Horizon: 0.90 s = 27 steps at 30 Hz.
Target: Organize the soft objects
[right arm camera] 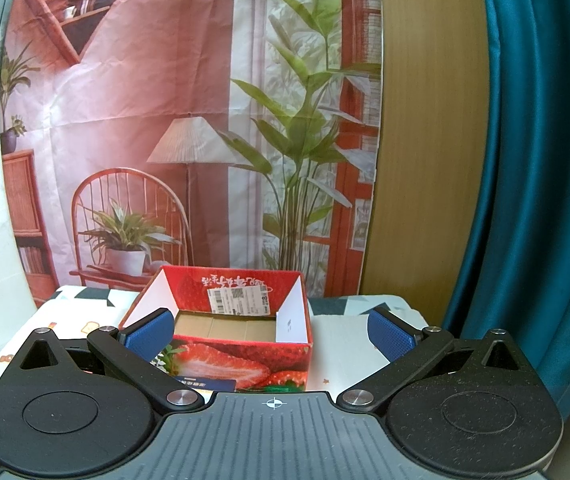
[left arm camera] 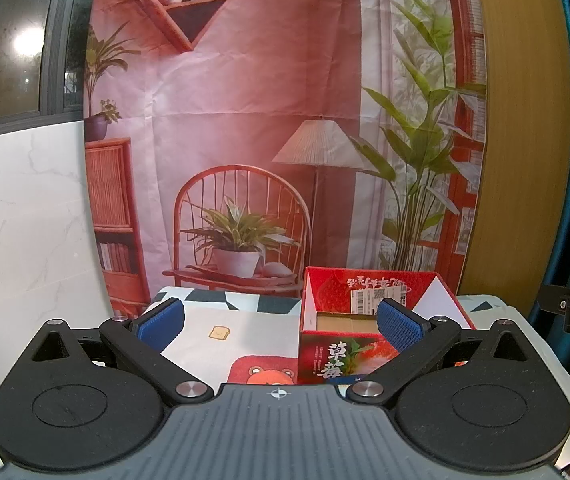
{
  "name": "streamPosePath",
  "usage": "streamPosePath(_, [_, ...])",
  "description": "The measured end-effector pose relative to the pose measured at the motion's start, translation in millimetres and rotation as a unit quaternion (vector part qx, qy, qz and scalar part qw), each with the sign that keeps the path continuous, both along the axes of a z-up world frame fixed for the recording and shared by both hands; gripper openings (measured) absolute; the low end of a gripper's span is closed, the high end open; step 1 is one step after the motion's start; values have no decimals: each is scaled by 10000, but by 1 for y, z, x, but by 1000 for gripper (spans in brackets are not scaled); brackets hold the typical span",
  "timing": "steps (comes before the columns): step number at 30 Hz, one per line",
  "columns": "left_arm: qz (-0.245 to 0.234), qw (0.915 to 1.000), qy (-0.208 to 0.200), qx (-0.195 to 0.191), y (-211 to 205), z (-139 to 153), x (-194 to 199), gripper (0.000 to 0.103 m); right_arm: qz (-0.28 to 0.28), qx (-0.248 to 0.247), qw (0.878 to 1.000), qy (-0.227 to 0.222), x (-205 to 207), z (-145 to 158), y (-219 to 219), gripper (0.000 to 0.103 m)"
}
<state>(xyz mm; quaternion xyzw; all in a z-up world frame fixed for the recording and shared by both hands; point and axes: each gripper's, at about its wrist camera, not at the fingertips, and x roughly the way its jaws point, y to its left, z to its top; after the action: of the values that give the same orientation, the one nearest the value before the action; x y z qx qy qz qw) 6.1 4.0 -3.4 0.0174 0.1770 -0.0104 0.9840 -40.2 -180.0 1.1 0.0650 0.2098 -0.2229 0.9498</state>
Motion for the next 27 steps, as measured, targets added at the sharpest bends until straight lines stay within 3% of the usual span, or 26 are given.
streamPosePath(27, [-12, 10000, 28, -16, 2, -3, 2, 103, 0, 6, 10000, 10, 1, 0, 1, 103])
